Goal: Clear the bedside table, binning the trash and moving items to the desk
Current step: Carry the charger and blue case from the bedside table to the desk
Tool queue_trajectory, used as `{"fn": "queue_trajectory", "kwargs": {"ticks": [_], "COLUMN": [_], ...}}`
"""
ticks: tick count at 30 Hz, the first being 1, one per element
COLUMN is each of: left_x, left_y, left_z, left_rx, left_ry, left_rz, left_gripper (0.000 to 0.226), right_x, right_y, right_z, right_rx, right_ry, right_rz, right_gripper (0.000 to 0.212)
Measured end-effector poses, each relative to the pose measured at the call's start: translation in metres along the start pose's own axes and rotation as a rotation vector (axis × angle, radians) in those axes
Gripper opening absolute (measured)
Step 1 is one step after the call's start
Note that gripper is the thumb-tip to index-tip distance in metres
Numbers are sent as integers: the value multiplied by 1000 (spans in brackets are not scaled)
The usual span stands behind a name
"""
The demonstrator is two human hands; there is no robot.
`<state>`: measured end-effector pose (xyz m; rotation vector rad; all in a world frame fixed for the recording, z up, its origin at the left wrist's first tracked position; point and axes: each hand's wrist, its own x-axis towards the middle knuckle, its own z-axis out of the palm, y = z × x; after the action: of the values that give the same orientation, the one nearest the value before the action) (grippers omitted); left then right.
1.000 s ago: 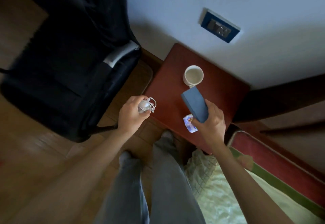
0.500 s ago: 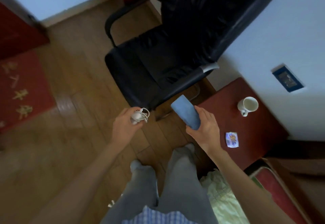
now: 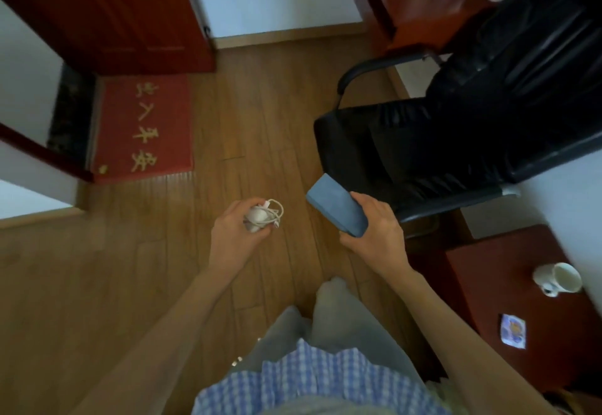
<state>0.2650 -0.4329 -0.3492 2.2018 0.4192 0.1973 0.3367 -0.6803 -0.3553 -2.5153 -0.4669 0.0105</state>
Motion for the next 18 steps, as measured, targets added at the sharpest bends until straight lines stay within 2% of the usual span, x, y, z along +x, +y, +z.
{"fn": "queue_trajectory", "kwargs": {"ticks": [8,18], "left_x": [78,280], "left_y": [-18,-15], "left_z": [-50,-89], "left_rx": [-44,-37], "left_ry": [120,150], "left_rz": [-57,-32], "left_gripper": [45,47], "right_x": [105,301], "right_y": [-44,-68], "right_z": [20,30], "right_rx": [-3,40], "right_ry": [-42,4], "right_rz": [-137,-106], "right_gripper": [75,75]}}
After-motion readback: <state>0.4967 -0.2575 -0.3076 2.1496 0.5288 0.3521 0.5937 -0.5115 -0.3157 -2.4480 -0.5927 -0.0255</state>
